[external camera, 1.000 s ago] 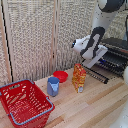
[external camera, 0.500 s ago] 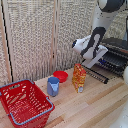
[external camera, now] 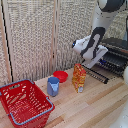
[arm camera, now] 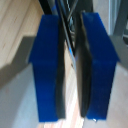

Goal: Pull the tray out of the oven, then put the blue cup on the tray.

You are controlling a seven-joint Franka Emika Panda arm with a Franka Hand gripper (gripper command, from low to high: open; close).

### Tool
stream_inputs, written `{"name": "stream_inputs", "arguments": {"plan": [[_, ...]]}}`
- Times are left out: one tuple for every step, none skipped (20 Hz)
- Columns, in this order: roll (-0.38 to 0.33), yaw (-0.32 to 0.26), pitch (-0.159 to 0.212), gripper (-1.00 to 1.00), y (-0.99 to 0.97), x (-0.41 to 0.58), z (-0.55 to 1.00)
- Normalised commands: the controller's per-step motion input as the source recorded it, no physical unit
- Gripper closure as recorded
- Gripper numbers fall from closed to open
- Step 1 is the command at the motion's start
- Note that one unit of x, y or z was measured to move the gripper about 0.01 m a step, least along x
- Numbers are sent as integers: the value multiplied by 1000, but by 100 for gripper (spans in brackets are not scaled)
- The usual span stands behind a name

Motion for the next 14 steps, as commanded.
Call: {"name": "stream_inputs", "arguments": {"plan": [[-73, -46, 0, 100, 917, 151, -211], [-74, -46, 0, 100, 917, 149, -214], [-77, -46, 0, 100, 911, 151, -223], [-72, -52, 0, 100, 909, 143, -209], [-81, -49, 0, 100, 843, 34, -149], [-50, 0, 0, 100, 471, 0, -80], [-1, 7, 0, 100, 211, 80, 0], [0, 43, 0, -100, 40, 71, 0], [0, 64, 0, -100, 14, 131, 0], [0, 28, 9, -100, -6, 106, 0], [0, 33, 0, -100, -26, 0, 0], [0, 80, 25, -100, -89, 0, 0], [0, 107, 30, -100, 0, 0, 0], [70, 103, 21, -100, 0, 0, -66]]}}
